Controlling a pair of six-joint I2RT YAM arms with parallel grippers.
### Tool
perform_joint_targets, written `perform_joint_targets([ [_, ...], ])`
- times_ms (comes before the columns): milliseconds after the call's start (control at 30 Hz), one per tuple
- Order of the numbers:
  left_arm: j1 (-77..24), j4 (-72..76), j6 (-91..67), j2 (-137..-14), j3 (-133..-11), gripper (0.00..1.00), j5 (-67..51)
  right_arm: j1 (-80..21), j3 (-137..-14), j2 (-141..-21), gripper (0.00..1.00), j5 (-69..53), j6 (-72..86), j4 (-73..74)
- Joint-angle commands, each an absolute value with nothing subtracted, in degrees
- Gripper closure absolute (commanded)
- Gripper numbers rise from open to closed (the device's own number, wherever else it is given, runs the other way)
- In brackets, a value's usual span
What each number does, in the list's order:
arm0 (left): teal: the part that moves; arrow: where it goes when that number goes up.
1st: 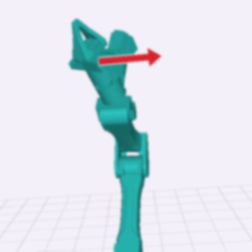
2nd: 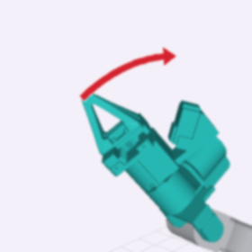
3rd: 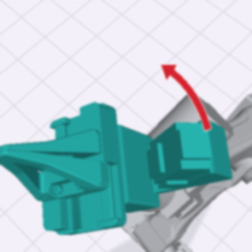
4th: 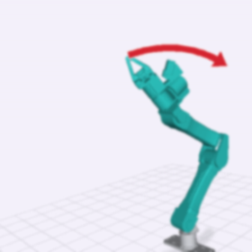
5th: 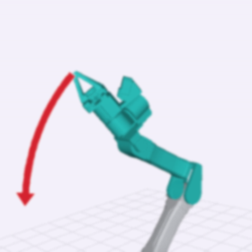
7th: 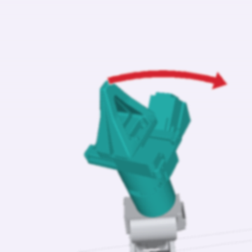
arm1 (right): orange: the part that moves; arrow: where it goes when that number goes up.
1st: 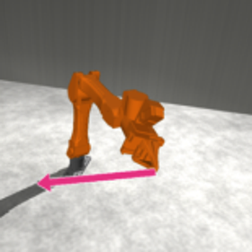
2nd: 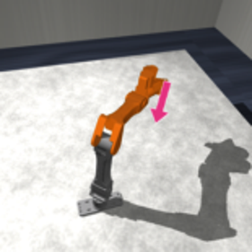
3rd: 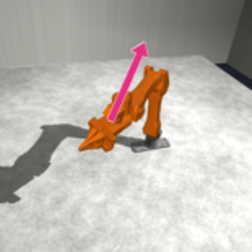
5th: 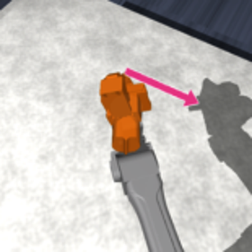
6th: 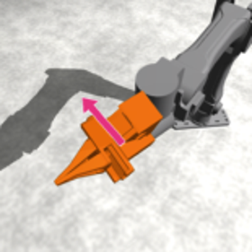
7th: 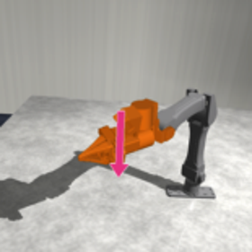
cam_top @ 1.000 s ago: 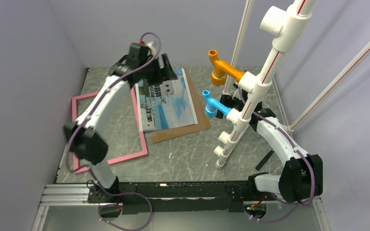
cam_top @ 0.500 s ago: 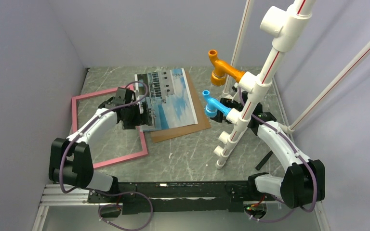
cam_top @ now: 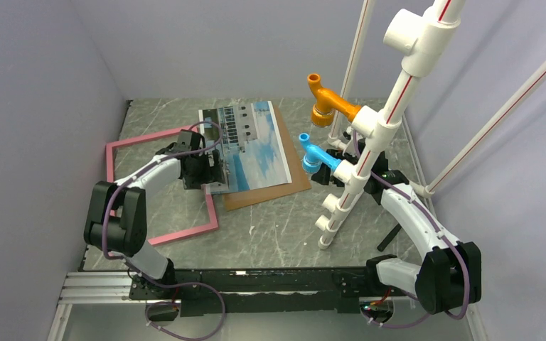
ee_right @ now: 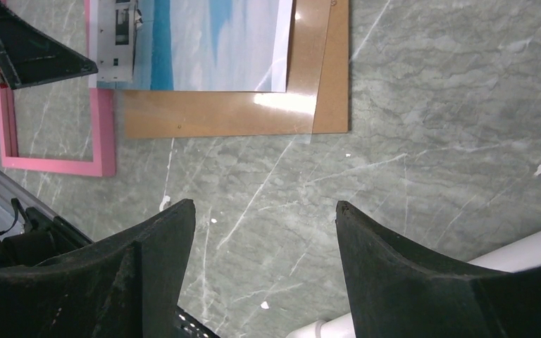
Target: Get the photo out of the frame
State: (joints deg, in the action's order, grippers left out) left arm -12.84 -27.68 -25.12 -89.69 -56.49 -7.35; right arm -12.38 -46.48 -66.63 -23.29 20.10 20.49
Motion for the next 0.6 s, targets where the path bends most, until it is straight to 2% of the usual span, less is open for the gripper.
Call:
perform_joint_targets([
  [0,-12.4,-24.3,-25.4,-91.7,-59.8,0.08,-7.7,-12.6,-46.5,-65.4,0.25,-23.7,19.9,19.6],
  [567,-12.5,-21.5,-27.4,-95.4,-58.9,0.13,-10.3,-12.6,-46.6,-67.6,0.26,-24.7,20.4,18.0],
])
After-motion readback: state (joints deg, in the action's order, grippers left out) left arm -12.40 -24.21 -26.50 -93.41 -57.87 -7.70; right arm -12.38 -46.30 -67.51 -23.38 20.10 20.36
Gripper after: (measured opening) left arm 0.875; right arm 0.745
